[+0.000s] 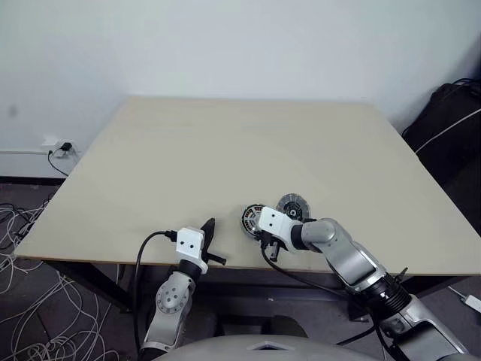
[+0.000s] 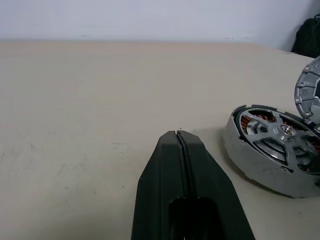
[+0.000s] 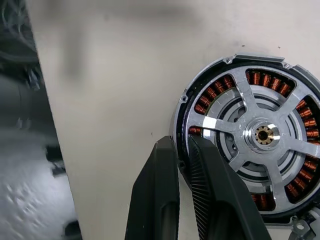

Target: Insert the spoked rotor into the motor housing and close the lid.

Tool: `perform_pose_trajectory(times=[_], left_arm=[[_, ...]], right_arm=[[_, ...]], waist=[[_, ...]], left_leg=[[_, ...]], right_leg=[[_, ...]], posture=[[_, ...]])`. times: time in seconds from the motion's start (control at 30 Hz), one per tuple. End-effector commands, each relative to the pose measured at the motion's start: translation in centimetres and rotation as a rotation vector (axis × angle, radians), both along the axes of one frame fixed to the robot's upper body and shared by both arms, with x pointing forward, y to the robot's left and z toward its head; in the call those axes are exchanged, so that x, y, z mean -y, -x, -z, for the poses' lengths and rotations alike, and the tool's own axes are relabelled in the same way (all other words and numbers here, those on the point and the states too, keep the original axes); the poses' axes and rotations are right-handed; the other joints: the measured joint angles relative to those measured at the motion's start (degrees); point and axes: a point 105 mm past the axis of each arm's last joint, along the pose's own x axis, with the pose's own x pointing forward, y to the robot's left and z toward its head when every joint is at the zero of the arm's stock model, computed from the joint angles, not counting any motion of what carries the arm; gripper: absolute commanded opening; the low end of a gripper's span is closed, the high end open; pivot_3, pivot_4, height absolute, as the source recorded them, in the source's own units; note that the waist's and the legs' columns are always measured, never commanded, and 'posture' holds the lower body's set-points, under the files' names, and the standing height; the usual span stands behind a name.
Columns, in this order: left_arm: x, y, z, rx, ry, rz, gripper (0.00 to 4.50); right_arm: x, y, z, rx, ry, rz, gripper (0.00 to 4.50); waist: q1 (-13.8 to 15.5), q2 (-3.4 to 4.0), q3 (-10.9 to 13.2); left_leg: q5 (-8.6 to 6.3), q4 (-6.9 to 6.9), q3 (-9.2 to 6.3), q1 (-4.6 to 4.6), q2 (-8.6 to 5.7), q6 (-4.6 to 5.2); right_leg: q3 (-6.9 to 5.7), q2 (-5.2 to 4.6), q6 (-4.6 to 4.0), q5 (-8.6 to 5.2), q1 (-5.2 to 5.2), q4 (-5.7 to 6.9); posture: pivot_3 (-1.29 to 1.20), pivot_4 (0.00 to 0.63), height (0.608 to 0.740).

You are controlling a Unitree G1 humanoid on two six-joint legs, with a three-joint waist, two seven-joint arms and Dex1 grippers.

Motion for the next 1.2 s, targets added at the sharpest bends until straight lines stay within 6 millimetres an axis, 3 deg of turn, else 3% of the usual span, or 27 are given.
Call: perform_pose_trajectory(times=[0.03, 0.33, 0.53, 0.77, 0.87, 1.0, 1.13, 1.2], left_arm=[[0.3, -0.4, -1.1, 0.044, 0.021, 0.005, 0.00], [0.3, -0.4, -1.1, 0.041, 0.023, -0.002, 0.00], [0.3, -0.3, -1.1, 0.041, 0.024, -0.004, 0.00], [0.4, -0.4, -1.0, 0.038, 0.025, 0.006, 0.00], [0.5, -0.4, -1.0, 0.037, 0.026, 0.012, 0.00], [0.5, -0.4, -1.1, 0.038, 0.026, 0.015, 0.00], [0.4, -0.3, -1.1, 0.038, 0.024, 0.014, 0.00], [0.3, -0.2, -1.0, 0.036, 0.020, 0.014, 0.00]], right_arm=[[-1.2, -0.7, -2.0, 0.036, -0.076, 0.044, 0.06], [-1.4, -1.0, -2.0, 0.027, -0.065, 0.071, 0.06], [-2.1, -1.9, -3.9, 0.111, -0.126, 0.111, 1.98], [-3.3, -3.4, -7.9, 0.240, -0.289, 0.204, 1.98], [-2.7, -5.2, -10.1, 0.363, -0.359, 0.326, 1.35], [-0.7, -7.2, -12.0, 0.520, -0.353, 0.483, 0.03], [3.0, -8.4, -12.6, 0.640, -0.275, 0.661, 0.03], [6.0, -8.5, -12.3, 0.691, -0.204, 0.781, 0.03]], waist=[[-0.02, 0.00, 0.00], [-0.06, 0.01, 0.00], [-0.11, 0.01, 0.00], [-0.12, 0.02, 0.00], [-0.16, 0.04, 0.01], [-0.14, 0.05, 0.01], [-0.16, 0.06, 0.01], [-0.15, 0.09, 0.01]], left_leg=[[0.00, -0.01, 0.00, 0.00, 0.00, 0.00], [0.00, -0.01, 0.01, -0.01, 0.00, 0.00], [0.00, -0.01, 0.01, -0.01, 0.00, 0.00], [0.00, -0.02, 0.01, -0.01, 0.00, 0.00], [0.00, -0.03, 0.01, 0.00, 0.00, -0.01], [0.00, -0.03, 0.01, 0.00, -0.01, -0.01], [0.01, -0.05, 0.02, 0.00, -0.02, -0.03], [0.02, -0.06, 0.02, 0.00, -0.01, -0.04]], right_leg=[[0.00, 0.01, 0.00, 0.00, -0.01, 0.00], [-0.01, 0.01, 0.00, 0.00, -0.02, 0.00], [0.00, 0.01, 0.00, 0.00, -0.02, 0.00], [-0.01, 0.03, 0.01, 0.00, -0.02, 0.00], [-0.01, 0.05, 0.02, 0.01, -0.03, 0.02], [-0.01, 0.09, 0.04, 0.02, -0.04, 0.02], [0.01, 0.11, 0.03, 0.02, -0.05, 0.01], [0.02, 0.12, 0.02, 0.02, -0.07, 0.02]], posture=[[0.00, 0.000, 0.740], [0.00, 0.000, 0.740], [0.00, 0.000, 0.740], [0.00, 0.000, 0.740], [0.00, 0.000, 0.740], [0.00, 0.000, 0.740], [0.00, 0.000, 0.740], [0.00, 0.000, 0.740]])
